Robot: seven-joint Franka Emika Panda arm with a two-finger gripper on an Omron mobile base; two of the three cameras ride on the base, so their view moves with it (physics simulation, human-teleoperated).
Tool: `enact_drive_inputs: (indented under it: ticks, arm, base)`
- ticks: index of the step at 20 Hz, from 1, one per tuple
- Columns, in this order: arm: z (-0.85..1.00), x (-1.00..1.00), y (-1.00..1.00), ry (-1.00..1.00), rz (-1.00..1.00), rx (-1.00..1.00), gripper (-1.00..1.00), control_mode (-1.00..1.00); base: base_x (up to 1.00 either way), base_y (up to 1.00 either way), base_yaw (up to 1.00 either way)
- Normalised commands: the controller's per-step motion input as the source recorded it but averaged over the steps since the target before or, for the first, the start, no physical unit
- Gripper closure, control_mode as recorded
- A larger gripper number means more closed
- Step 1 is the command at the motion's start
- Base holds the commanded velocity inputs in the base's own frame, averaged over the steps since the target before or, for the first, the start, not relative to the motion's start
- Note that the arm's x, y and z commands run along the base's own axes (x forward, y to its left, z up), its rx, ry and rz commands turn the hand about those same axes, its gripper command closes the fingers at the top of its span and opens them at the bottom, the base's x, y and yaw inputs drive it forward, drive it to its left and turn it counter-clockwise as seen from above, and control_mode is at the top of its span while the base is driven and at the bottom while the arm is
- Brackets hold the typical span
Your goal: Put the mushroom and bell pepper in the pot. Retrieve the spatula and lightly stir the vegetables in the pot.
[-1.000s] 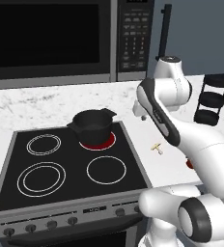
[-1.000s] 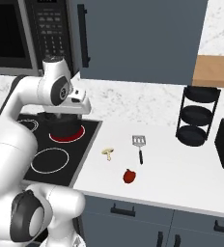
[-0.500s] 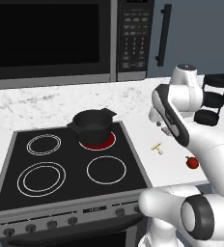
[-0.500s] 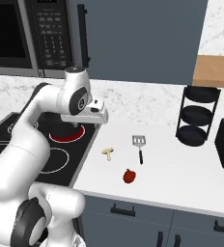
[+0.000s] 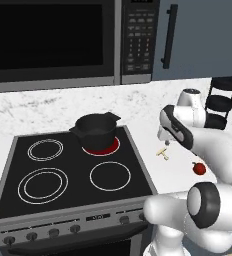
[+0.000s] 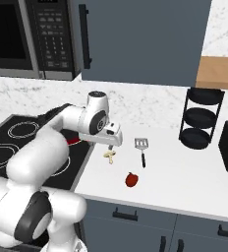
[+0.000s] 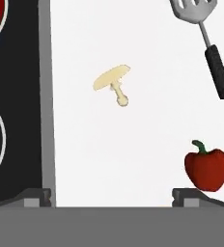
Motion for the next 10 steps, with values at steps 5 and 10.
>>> enact_drive_inputs:
  ticks: [5, 10]
  arm:
    - [-0.48, 0.66, -0.08, 0.12, -0.16, 0.07, -1.0, -1.0]
    - [-0.44, 0.62, 0.0, 0.07, -0.16, 0.04, -1.0, -1.0]
  base:
    - [0.0, 0.0, 0.0]
    - [0.0, 0.0, 0.0]
